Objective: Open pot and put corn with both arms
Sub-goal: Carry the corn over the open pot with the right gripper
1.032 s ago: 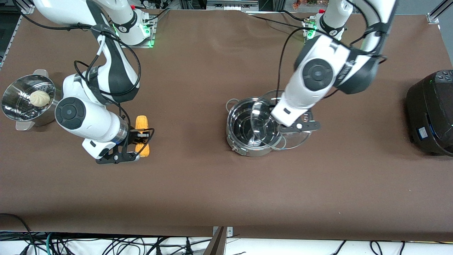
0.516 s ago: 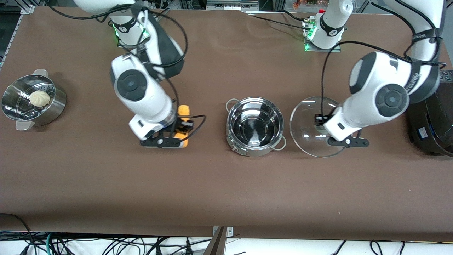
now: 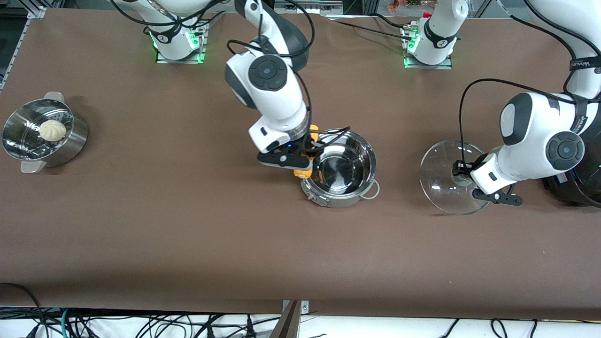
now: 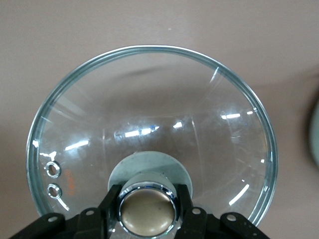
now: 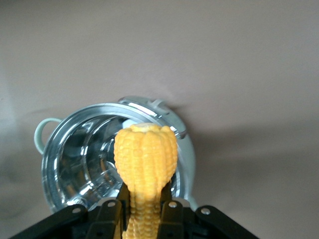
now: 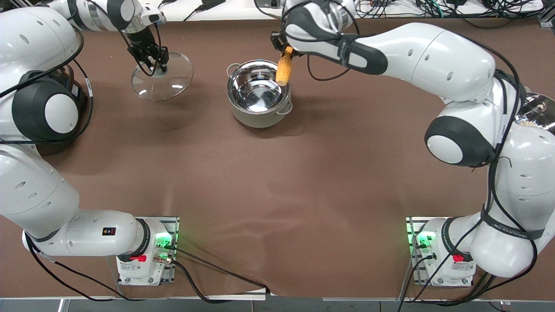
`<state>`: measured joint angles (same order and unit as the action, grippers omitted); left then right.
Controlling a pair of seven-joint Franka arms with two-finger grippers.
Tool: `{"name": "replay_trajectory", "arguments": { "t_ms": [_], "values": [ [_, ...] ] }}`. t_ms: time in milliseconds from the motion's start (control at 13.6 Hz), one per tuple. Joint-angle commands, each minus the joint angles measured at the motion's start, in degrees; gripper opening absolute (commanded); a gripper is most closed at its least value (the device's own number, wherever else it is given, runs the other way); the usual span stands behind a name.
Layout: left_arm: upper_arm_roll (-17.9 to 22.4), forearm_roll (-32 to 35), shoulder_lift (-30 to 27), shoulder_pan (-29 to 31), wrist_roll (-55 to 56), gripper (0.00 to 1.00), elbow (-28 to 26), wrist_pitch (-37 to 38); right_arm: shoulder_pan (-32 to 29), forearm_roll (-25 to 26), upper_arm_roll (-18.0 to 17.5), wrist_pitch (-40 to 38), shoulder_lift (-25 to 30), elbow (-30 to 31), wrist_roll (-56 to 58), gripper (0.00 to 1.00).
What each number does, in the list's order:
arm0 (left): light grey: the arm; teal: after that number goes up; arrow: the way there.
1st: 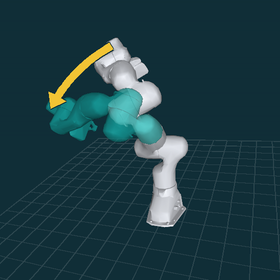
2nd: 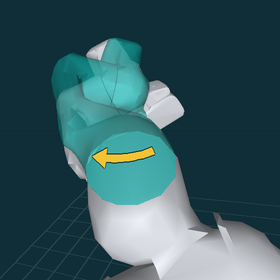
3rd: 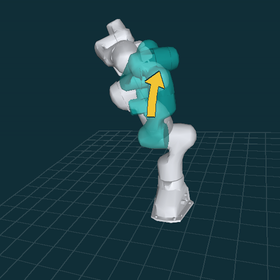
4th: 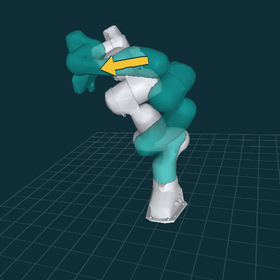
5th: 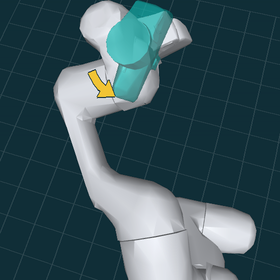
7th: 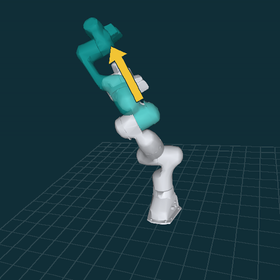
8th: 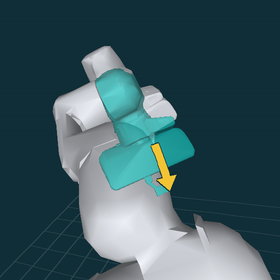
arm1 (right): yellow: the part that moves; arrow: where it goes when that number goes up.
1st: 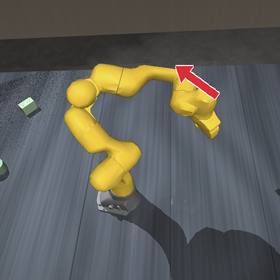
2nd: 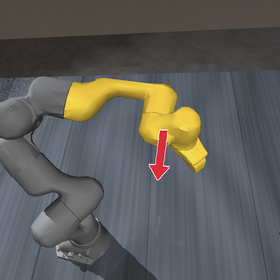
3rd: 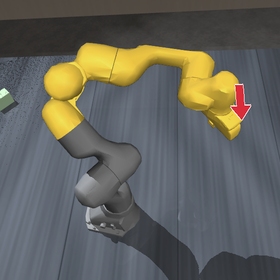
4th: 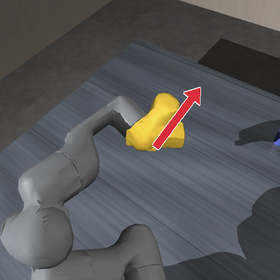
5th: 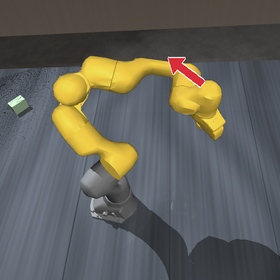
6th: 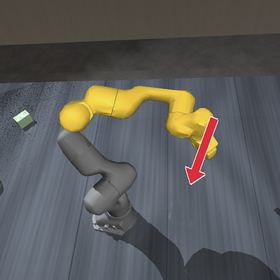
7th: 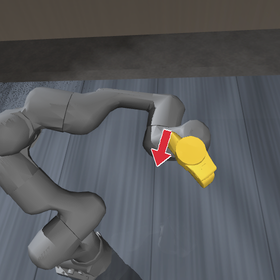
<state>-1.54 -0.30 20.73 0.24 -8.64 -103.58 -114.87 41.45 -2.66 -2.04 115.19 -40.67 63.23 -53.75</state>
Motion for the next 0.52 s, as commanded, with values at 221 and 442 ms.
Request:
{"name": "replay_trajectory", "arguments": {
  "t_ms": [221,442],
  "values": [
    [1.27,-0.5,0.36,0.11,-3.32,0.0,-11.28,-15.97,4.86,4.33,0.72,3.0,-7.13,-6.54,-1.18,0.0],
    [2.15,-0.5,2.38,0.02,-3.4,0.0,-11.91,-19.94,5.75,4.33,0.64,8.1,-9.6,-6.54,-1.27,0.0]
  ]
}}
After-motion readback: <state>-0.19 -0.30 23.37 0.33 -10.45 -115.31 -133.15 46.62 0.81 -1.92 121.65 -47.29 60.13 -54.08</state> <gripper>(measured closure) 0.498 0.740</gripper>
